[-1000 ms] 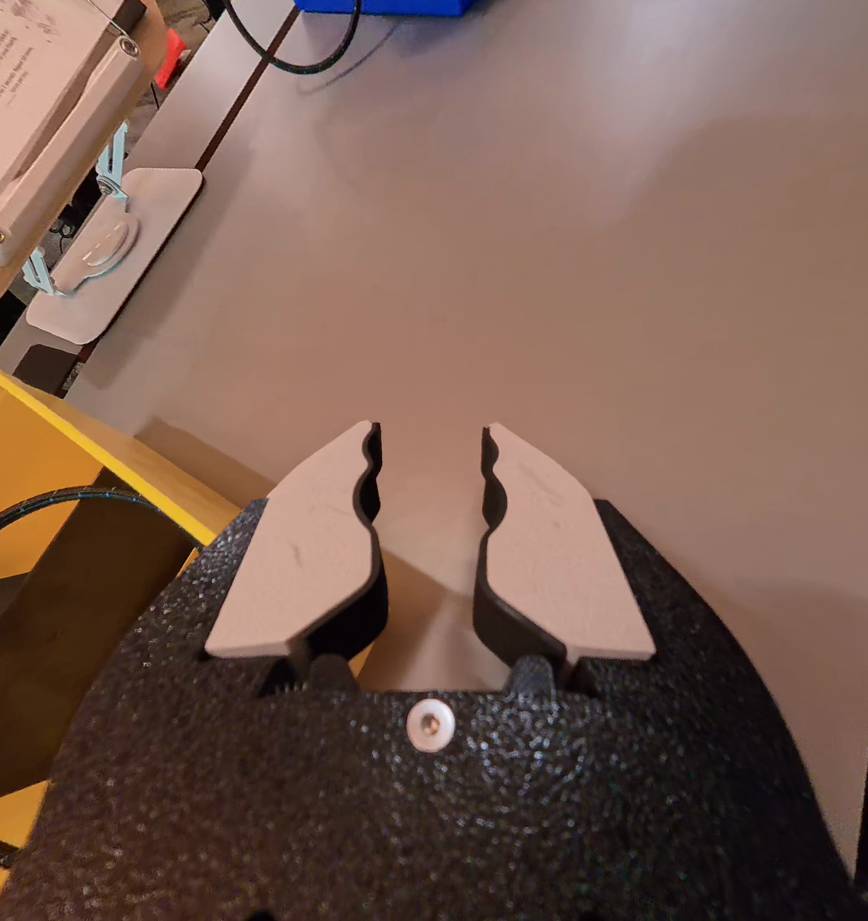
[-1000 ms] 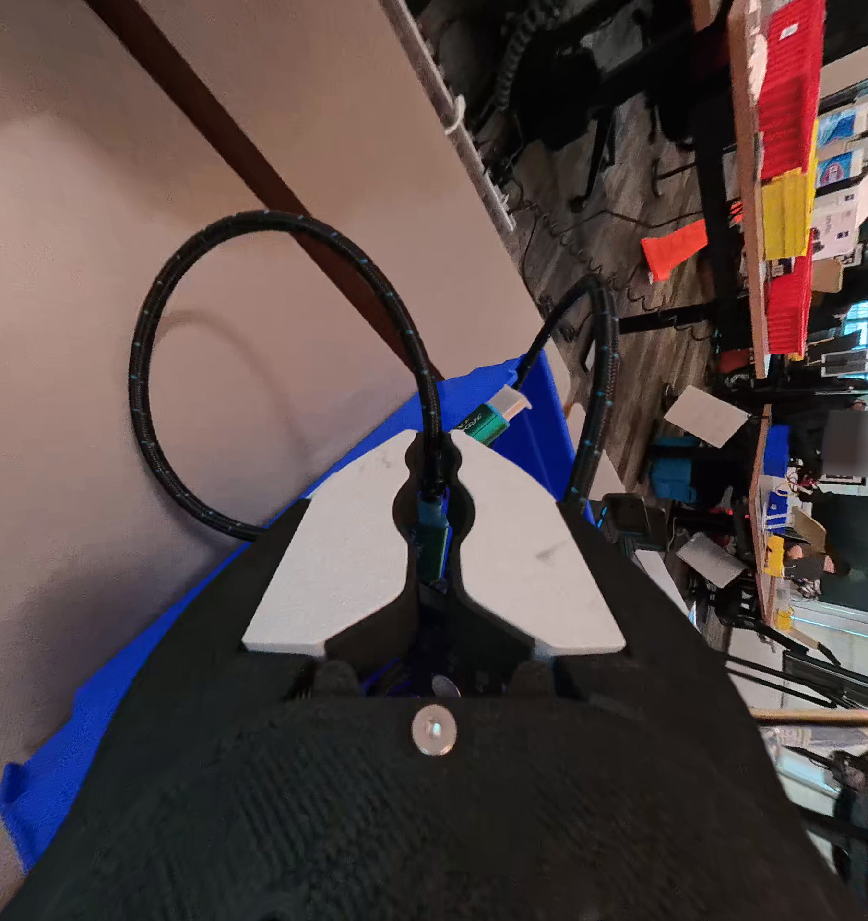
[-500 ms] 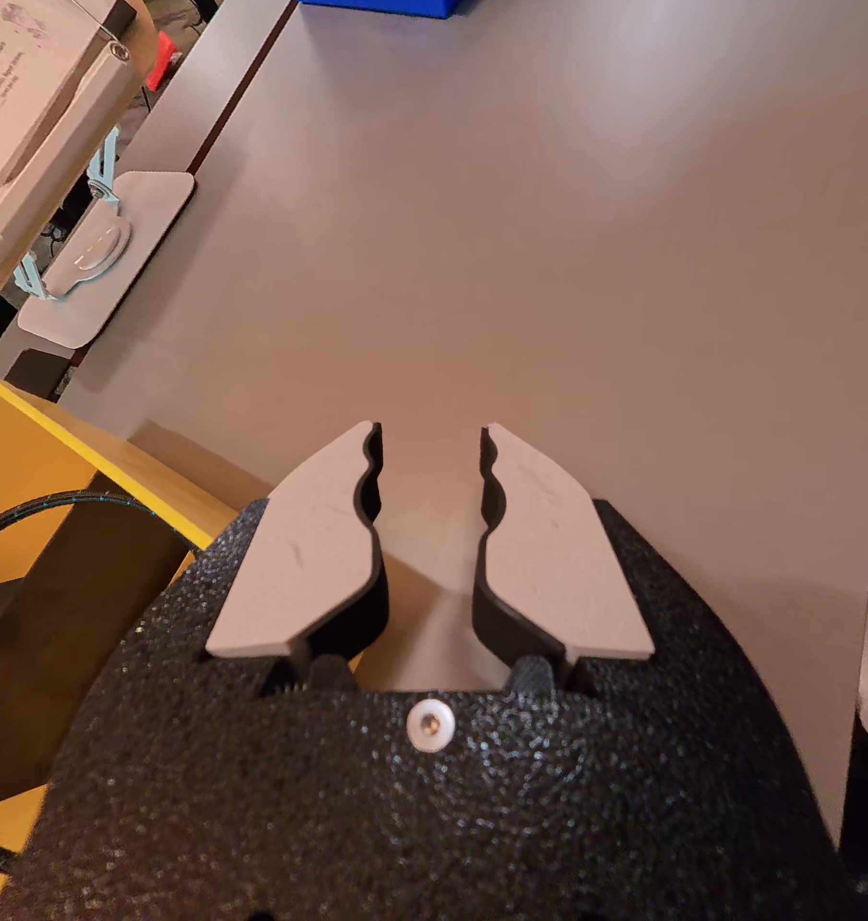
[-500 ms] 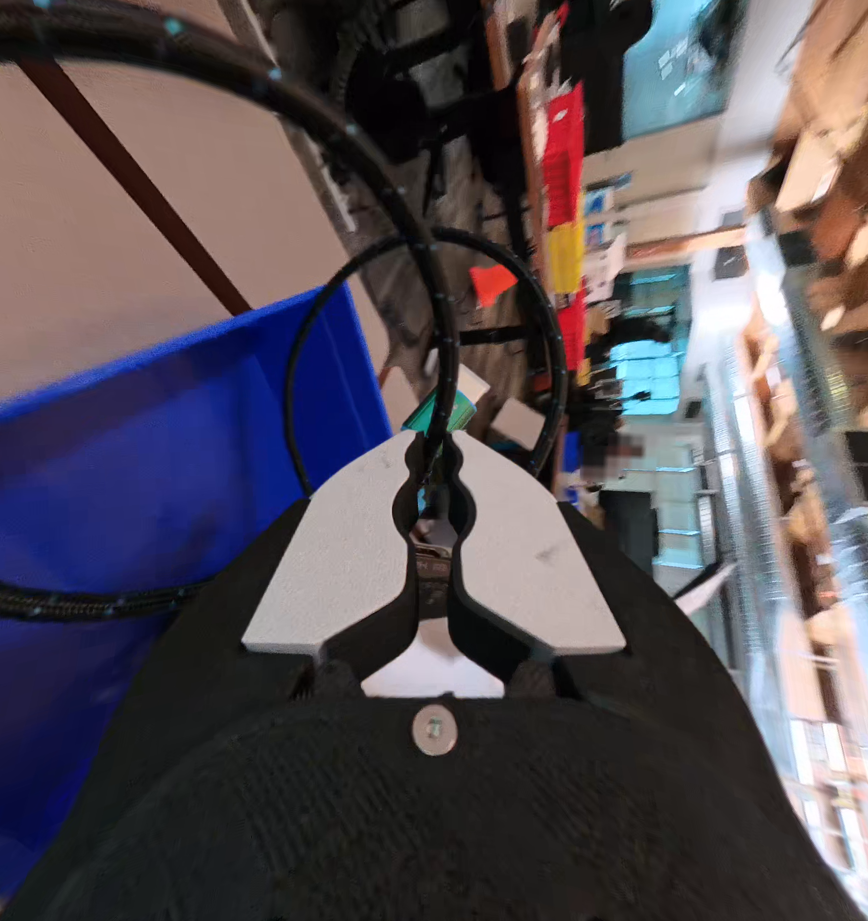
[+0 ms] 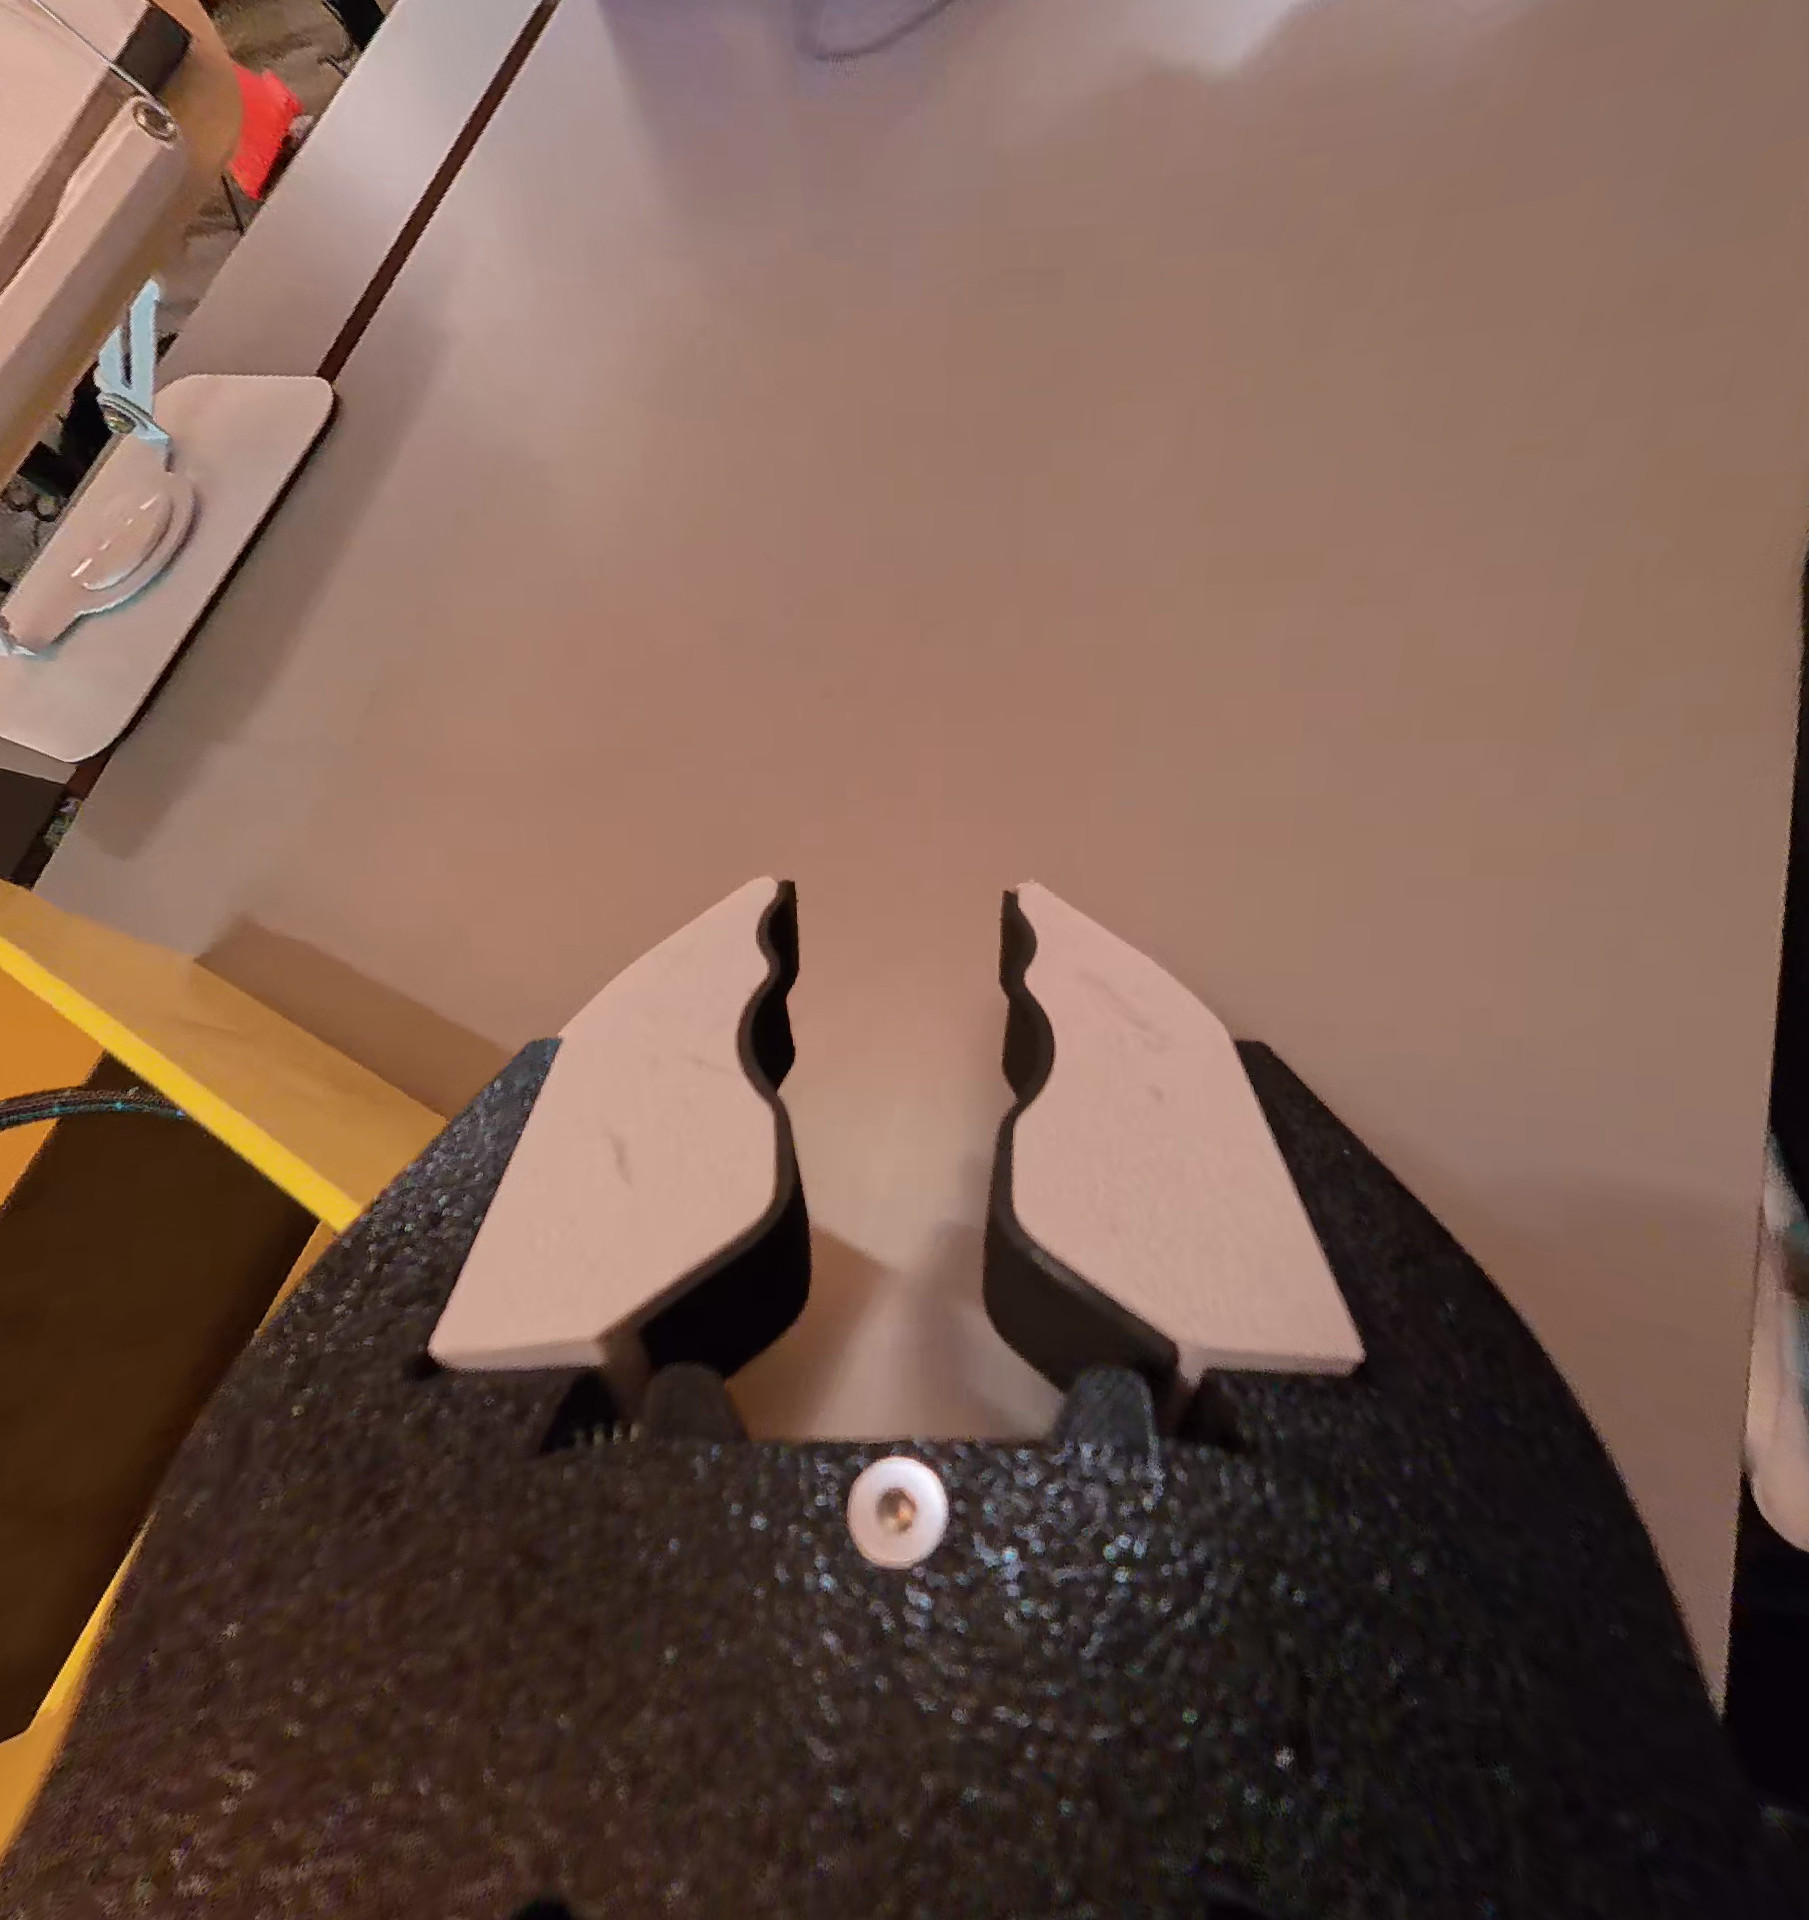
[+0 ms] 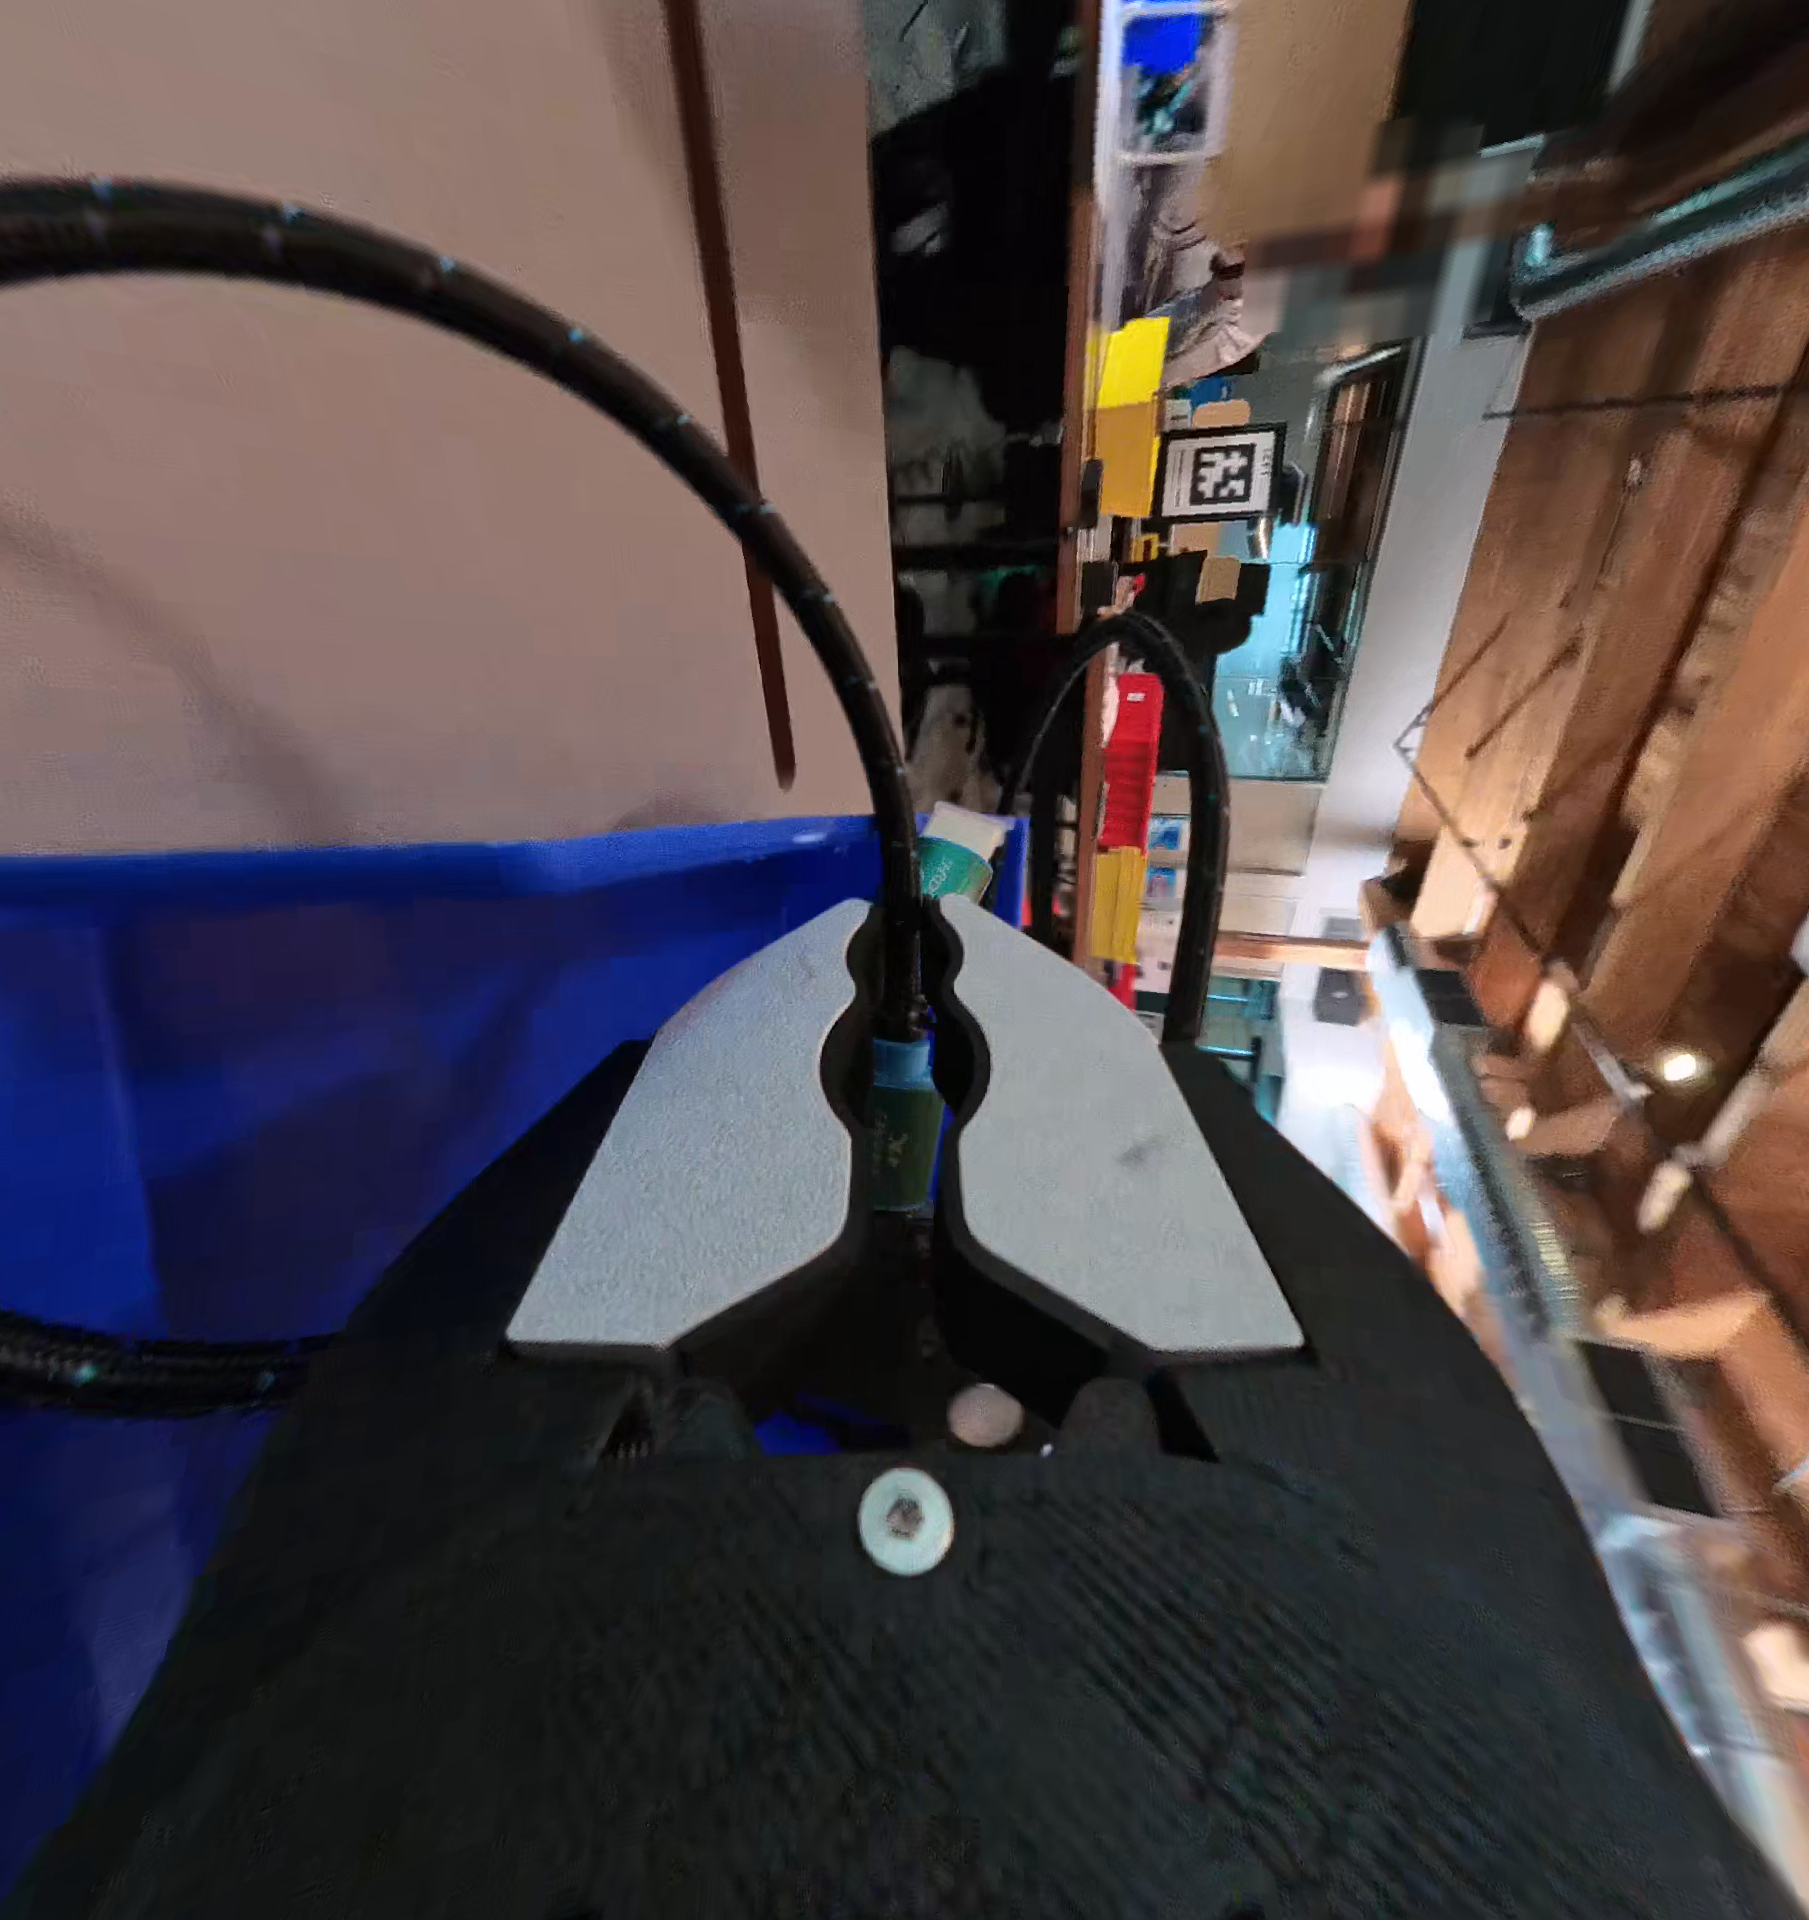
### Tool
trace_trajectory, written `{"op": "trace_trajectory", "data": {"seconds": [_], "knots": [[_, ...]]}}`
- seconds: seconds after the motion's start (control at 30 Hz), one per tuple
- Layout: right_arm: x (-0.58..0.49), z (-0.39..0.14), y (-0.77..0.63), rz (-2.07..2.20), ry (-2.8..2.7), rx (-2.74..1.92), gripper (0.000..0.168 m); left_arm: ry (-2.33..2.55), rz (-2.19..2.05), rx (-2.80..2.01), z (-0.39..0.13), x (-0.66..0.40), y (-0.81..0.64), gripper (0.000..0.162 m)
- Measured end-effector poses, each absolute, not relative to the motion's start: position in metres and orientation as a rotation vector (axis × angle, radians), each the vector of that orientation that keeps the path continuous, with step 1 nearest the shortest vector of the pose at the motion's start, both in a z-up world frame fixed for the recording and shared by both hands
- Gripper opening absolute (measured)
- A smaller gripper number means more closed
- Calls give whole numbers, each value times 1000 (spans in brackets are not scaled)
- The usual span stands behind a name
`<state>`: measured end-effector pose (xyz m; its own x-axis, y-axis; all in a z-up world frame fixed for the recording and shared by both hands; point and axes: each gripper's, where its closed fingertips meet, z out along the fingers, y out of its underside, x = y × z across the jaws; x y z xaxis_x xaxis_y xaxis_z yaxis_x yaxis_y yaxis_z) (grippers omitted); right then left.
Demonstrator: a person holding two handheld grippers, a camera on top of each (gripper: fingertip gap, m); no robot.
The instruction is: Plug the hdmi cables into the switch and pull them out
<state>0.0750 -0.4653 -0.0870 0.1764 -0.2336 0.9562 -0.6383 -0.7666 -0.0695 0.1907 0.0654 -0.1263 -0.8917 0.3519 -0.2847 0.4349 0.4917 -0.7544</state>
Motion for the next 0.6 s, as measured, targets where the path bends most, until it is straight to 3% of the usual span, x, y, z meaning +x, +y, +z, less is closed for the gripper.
{"op": "trace_trajectory", "data": {"seconds": [0.13, 0.23, 0.3, 0.4, 0.53, 0.6], "knots": [[70, -79, -455, 1702, -1098, 2239, 3, 2647, -1356, 713, -131, 189, 65, 37], [58, -58, -447, 1689, -1380, 2273, 15, 2652, -1351, 710, -132, 190, 65, 37], [38, -54, -444, 1555, -1774, 2163, 13, 2650, -1353, 709, -131, 190, 66, 37], [8, -92, -415, 1015, -2490, 2033, 51, 2652, -1355, 721, -130, 189, 67, 37], [17, -115, -414, 949, -2834, 1948, 50, 2665, -1343, 745, -133, 185, 69, 37], [22, -124, -423, 937, -2979, 1862, 42, 2670, -1328, 762, -134, 184, 69, 37]]}}
